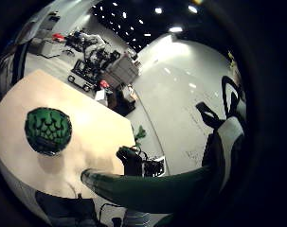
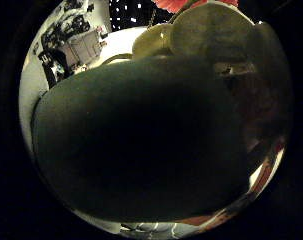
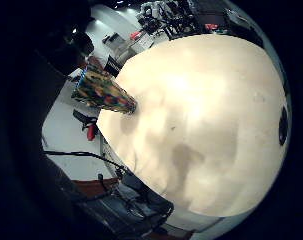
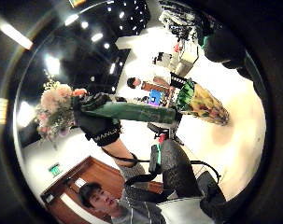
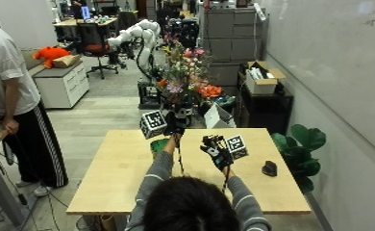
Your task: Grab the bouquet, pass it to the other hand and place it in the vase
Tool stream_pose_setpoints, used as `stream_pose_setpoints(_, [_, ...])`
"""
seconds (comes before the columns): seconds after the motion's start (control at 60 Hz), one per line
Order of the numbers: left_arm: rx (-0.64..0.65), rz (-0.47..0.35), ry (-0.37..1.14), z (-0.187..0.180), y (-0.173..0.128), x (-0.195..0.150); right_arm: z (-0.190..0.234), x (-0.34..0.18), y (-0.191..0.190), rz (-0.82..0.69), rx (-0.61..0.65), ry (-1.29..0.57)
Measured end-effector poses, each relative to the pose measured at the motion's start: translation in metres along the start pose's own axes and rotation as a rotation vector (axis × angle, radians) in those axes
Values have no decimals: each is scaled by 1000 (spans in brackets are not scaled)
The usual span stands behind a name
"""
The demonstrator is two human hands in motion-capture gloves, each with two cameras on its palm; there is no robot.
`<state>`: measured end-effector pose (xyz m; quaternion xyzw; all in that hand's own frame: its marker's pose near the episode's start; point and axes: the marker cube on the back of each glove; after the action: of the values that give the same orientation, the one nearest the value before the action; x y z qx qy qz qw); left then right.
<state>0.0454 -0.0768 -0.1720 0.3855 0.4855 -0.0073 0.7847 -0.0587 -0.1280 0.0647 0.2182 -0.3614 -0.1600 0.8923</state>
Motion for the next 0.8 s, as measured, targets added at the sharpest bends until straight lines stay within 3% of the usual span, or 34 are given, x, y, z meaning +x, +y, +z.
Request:
stream_pose_setpoints(0.05, [32,-5,-13,-6,-12,-3,3,-32,16,47,-67,-233])
stream_pose_setpoints(0.117, [73,7,-36,-15,-27,-4,5,-34,18,39,-90,-281])
stream_pose_setpoints(0.217, [134,21,-53,-29,-44,0,8,-14,16,153,-71,-182])
stream_pose_setpoints(0.283, [174,32,-85,-37,-57,-8,12,-18,18,141,-88,-250])
stream_pose_setpoints(0.333, [199,36,-105,-39,-64,-19,13,-6,17,177,-71,-156])
stream_pose_setpoints(0.4, [230,37,-135,-41,-74,-38,15,-27,19,9,-88,-289])
stream_pose_setpoints(0.5, [243,-14,-141,-44,-76,-59,18,-39,21,-57,-108,-356])
stream_pose_setpoints(0.584, [230,-64,-123,-43,-72,-69,18,-39,22,-23,-112,-356])
stream_pose_setpoints(0.8, [231,-91,-104,-35,-80,-114,14,-32,28,8,-134,-287])
